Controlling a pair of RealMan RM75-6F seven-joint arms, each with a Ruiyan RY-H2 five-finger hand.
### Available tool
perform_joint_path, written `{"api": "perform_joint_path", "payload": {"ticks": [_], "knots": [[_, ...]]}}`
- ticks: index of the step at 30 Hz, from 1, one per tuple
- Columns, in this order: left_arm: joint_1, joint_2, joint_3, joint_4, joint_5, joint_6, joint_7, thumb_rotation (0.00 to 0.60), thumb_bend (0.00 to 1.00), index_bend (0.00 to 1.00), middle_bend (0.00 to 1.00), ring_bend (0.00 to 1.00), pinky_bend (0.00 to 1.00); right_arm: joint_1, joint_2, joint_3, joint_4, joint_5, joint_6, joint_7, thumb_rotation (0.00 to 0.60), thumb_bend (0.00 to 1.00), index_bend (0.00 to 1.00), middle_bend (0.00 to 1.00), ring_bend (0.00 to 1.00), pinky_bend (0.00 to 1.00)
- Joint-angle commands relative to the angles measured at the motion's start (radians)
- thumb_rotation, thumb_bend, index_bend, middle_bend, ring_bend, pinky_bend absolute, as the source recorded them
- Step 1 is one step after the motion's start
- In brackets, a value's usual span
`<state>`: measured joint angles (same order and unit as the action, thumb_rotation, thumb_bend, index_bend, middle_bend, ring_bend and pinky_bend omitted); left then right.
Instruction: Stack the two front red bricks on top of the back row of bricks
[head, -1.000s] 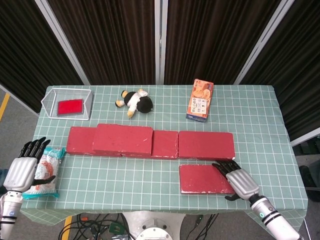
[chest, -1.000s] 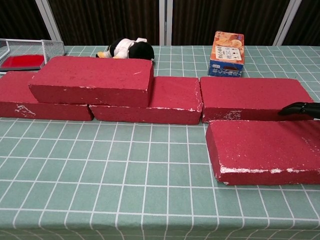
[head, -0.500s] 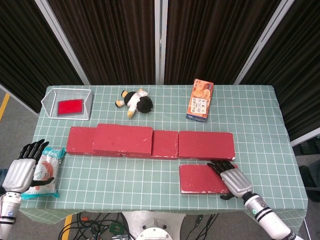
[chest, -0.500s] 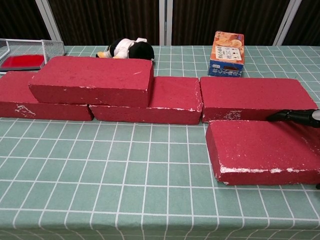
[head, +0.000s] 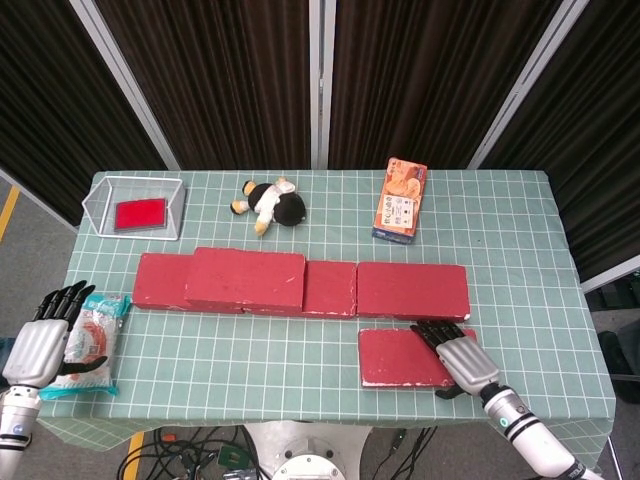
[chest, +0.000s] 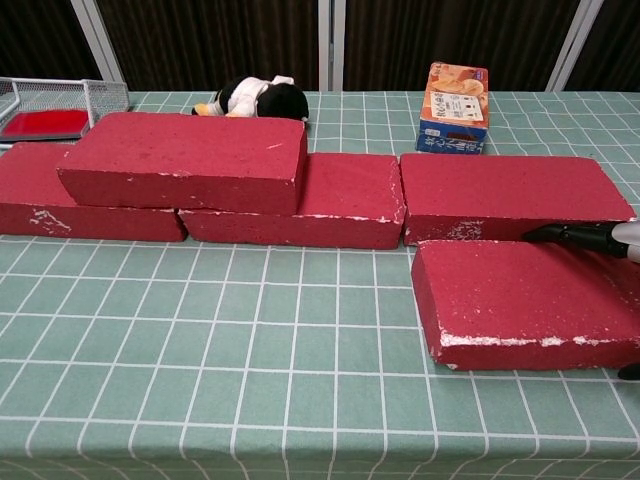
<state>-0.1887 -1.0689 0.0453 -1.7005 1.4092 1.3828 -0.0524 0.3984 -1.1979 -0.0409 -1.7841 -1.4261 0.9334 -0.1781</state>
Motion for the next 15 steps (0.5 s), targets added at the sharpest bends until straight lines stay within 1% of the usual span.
{"api": "perform_joint_path", "payload": {"ticks": [1,4,9,13,15], "knots": [[0.002,0.001,-0.003,0.000,0.000,-0.006,-0.003,0.600,0.00,0.02,0.00,0.00,0.00,0.004,-0.006,-0.002,0.005,0.005,-0.005,0.003,0.600,0.00,0.00,0.08,0.00,0.00],[0.005,0.003,-0.007,-0.001,0.003,-0.010,-0.008,0.600,0.00,0.02,0.00,0.00,0.00,0.003,-0.012,-0.004,0.009,0.000,0.003,0.007,0.600,0.02,0.00,0.12,0.03,0.02],[0.009,0.005,-0.011,-0.004,0.013,-0.015,-0.014,0.600,0.00,0.02,0.00,0.00,0.00,-0.007,-0.019,-0.010,0.016,-0.024,0.037,0.018,0.600,0.07,0.00,0.20,0.15,0.15],[0.012,0.011,-0.013,-0.011,0.018,-0.018,-0.016,0.600,0.00,0.02,0.00,0.00,0.00,-0.012,-0.013,-0.014,0.012,-0.043,0.058,0.031,0.600,0.09,0.00,0.24,0.19,0.19],[0.016,0.017,-0.013,-0.021,0.023,-0.018,-0.018,0.600,0.00,0.02,0.00,0.00,0.00,-0.016,0.011,-0.023,-0.021,-0.068,0.070,0.069,0.600,0.09,0.00,0.25,0.20,0.20]]}}
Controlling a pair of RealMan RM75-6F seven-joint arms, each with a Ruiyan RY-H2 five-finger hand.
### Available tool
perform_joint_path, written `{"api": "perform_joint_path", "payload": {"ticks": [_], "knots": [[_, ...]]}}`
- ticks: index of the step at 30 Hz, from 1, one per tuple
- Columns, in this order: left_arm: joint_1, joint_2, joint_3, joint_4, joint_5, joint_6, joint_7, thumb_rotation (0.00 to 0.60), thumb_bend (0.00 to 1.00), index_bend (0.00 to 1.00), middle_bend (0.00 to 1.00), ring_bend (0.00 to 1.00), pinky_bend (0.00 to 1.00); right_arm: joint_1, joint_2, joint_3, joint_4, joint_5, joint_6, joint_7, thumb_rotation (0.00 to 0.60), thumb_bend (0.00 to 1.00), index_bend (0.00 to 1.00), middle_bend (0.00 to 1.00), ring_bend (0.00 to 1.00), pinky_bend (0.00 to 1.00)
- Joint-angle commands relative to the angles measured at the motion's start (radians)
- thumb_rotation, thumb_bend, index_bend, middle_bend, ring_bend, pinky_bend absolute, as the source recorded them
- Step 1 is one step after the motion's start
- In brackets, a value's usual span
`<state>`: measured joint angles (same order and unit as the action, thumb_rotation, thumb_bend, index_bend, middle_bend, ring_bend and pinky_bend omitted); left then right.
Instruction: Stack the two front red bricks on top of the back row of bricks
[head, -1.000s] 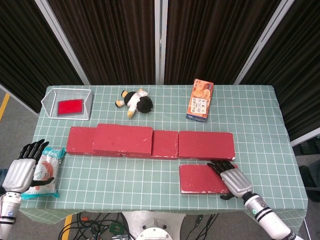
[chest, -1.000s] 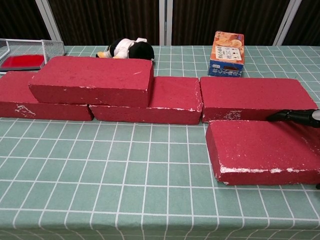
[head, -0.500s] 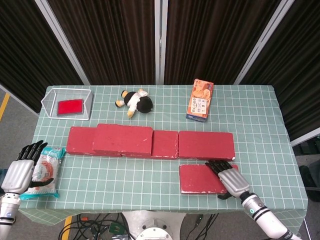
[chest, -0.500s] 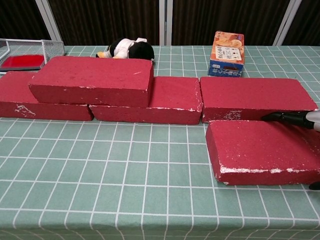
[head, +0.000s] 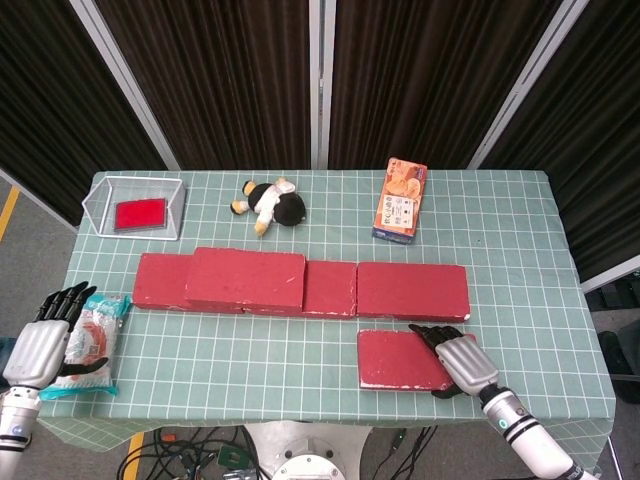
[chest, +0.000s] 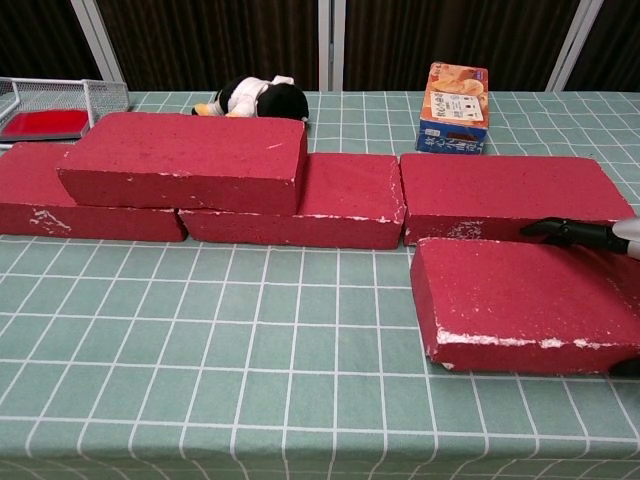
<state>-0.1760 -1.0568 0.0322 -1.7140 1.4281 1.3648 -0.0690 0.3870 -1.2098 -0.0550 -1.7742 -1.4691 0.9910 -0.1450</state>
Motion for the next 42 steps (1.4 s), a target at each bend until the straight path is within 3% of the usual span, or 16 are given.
{"api": "perform_joint_path", "payload": {"ticks": [1,5,9,15,21,27,32,38,42], "knots": [[0.004,0.009,0.001,-0.013,0.007,0.001,-0.001,0.600,0.00,0.02,0.00,0.00,0.00,-0.007,0.039,-0.012,-0.047,-0.045,0.024,0.057,0.600,0.10,0.00,0.25,0.20,0.20],[0.011,0.020,0.000,-0.026,0.014,0.008,0.010,0.600,0.00,0.02,0.00,0.00,0.00,-0.020,0.118,-0.013,-0.106,-0.139,0.111,0.103,0.600,0.10,0.00,0.25,0.20,0.23],[0.018,0.027,-0.001,-0.033,0.016,0.007,-0.010,0.600,0.00,0.02,0.00,0.00,0.00,-0.004,0.201,0.050,-0.157,-0.154,0.178,0.112,0.600,0.10,0.00,0.25,0.20,0.23],[0.029,0.028,-0.003,-0.036,0.026,0.017,-0.011,0.600,0.00,0.02,0.00,0.00,0.00,0.100,0.223,0.204,-0.160,0.004,0.124,0.092,0.600,0.07,0.00,0.26,0.20,0.23],[0.030,0.028,-0.010,-0.033,0.004,-0.001,-0.005,0.600,0.00,0.02,0.00,0.00,0.00,0.234,0.157,0.283,-0.082,0.189,-0.030,0.007,0.600,0.05,0.00,0.27,0.20,0.22],[0.032,0.026,-0.013,-0.029,0.003,-0.008,-0.015,0.600,0.00,0.02,0.00,0.00,0.00,0.330,0.069,0.292,0.014,0.305,-0.144,-0.046,0.600,0.04,0.00,0.25,0.20,0.20],[0.037,0.022,-0.019,-0.011,0.016,0.003,-0.043,0.600,0.00,0.02,0.00,0.00,0.00,0.371,0.016,0.276,0.070,0.334,-0.195,-0.049,0.600,0.04,0.00,0.25,0.20,0.19],[0.037,0.018,-0.019,0.004,0.019,-0.008,-0.060,0.600,0.00,0.02,0.00,0.00,0.00,0.394,-0.018,0.259,0.097,0.347,-0.220,-0.048,0.600,0.04,0.00,0.25,0.20,0.18],[0.036,0.023,-0.018,-0.006,0.015,-0.022,-0.085,0.600,0.00,0.02,0.00,0.00,0.00,0.411,-0.039,0.248,0.101,0.427,-0.244,-0.059,0.600,0.04,0.00,0.24,0.19,0.18]]}}
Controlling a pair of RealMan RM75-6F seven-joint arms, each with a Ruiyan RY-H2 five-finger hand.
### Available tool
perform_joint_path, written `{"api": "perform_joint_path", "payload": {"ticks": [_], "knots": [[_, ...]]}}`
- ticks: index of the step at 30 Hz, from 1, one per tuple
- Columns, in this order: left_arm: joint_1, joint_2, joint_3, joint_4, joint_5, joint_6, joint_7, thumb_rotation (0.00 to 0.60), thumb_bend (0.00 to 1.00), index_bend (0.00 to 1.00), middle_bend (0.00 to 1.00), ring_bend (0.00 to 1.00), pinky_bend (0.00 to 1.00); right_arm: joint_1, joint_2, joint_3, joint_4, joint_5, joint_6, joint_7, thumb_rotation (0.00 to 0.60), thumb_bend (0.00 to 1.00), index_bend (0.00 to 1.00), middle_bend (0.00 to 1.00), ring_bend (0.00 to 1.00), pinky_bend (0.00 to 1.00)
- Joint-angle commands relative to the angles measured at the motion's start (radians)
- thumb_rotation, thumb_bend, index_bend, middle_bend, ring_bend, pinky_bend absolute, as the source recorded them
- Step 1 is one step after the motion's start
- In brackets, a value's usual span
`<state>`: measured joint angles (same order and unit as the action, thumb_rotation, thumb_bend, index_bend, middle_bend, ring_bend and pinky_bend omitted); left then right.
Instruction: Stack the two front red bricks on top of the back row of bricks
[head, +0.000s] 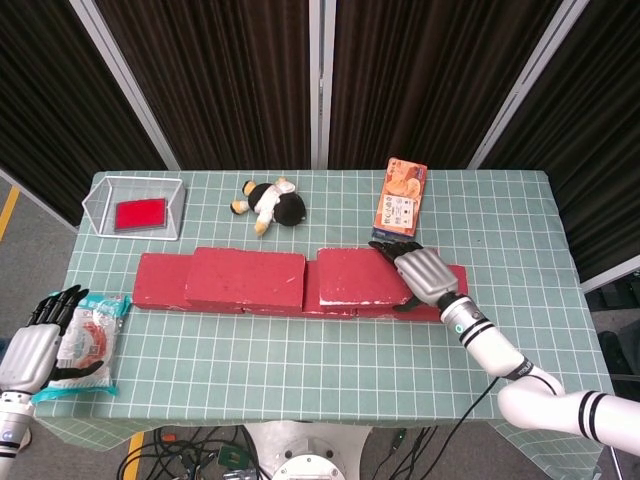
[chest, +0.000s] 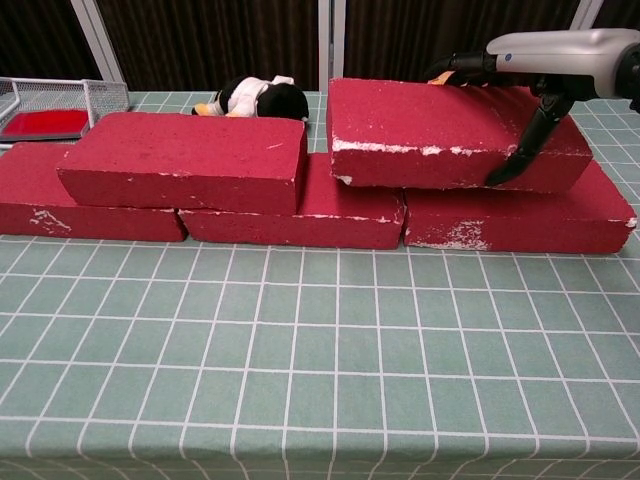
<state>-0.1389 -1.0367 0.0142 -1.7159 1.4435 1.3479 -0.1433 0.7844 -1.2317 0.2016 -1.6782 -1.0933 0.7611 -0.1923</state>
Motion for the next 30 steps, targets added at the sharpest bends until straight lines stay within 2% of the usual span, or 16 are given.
{"api": "perform_joint_path", "payload": {"ticks": [1,15,30], "knots": [[-0.001,0.004,0.000,-0.004,0.001,-0.006,-0.016,0.600,0.00,0.02,0.00,0.00,0.00,0.019,-0.022,-0.013,0.008,0.066,-0.015,-0.025,0.600,0.04,0.00,0.24,0.19,0.18],[-0.002,0.005,0.003,0.022,0.012,-0.029,-0.074,0.600,0.00,0.02,0.00,0.00,0.00,0.118,-0.039,-0.040,-0.013,0.235,-0.024,-0.154,0.600,0.05,0.00,0.22,0.18,0.17],[0.001,0.001,0.004,0.042,0.024,-0.030,-0.107,0.600,0.00,0.02,0.00,0.00,0.00,0.165,-0.050,-0.067,-0.029,0.319,0.018,-0.207,0.600,0.05,0.00,0.18,0.15,0.14]]}}
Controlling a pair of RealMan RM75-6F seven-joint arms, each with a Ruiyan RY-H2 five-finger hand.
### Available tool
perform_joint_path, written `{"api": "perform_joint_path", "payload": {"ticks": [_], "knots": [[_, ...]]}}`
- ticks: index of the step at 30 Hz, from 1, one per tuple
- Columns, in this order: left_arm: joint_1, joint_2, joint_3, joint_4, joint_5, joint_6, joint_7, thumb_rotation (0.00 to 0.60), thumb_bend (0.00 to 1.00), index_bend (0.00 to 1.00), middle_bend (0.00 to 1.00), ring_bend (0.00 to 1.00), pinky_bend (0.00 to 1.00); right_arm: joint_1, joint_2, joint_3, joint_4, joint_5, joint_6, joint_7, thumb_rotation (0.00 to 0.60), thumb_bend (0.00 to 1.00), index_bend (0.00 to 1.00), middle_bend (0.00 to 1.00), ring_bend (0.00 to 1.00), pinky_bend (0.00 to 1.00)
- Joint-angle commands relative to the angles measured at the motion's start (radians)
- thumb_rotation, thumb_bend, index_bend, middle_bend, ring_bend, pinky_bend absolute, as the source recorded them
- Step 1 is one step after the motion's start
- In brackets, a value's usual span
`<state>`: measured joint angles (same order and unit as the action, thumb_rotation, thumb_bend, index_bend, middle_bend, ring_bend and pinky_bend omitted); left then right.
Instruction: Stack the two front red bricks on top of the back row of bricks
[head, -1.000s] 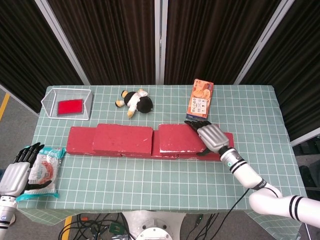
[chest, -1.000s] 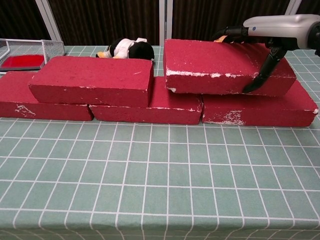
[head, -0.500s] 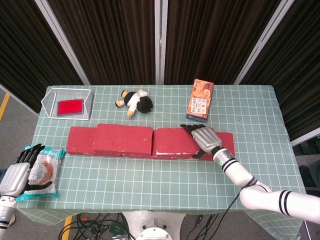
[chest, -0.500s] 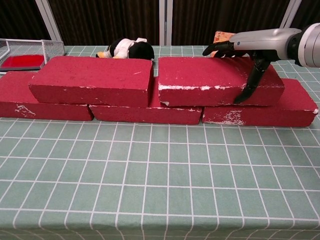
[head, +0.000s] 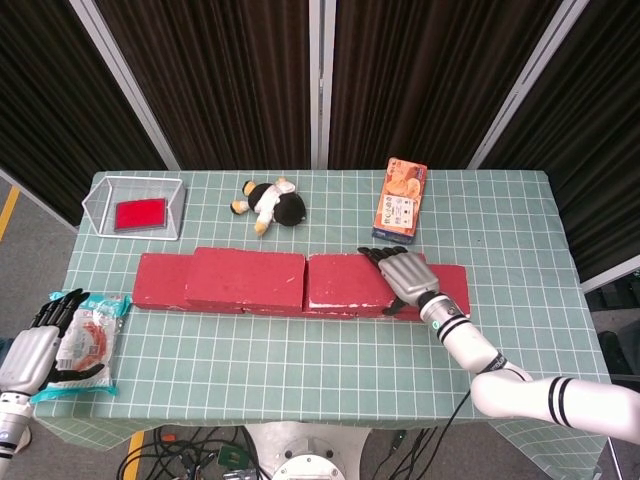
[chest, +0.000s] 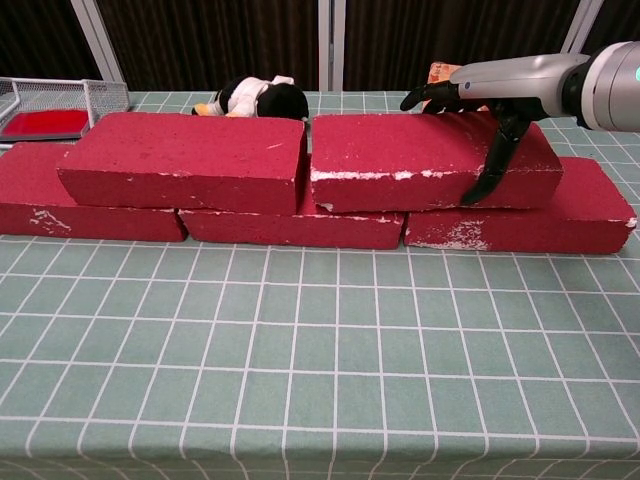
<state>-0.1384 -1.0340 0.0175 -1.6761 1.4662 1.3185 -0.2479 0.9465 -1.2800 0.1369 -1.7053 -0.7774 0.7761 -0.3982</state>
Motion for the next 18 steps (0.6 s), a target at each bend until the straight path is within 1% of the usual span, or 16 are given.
{"api": "perform_joint_path", "payload": {"ticks": [1,18], "knots": [[0.000,-0.002,0.001,0.004,0.002,-0.001,-0.003,0.600,0.00,0.02,0.00,0.00,0.00,0.004,-0.004,-0.002,-0.003,0.006,0.005,-0.001,0.600,0.05,0.00,0.18,0.15,0.14],[0.000,-0.003,0.004,0.013,-0.003,-0.017,-0.010,0.600,0.00,0.02,0.00,0.00,0.00,0.025,-0.013,-0.014,-0.001,0.029,0.020,0.003,0.600,0.05,0.00,0.17,0.14,0.12]]}}
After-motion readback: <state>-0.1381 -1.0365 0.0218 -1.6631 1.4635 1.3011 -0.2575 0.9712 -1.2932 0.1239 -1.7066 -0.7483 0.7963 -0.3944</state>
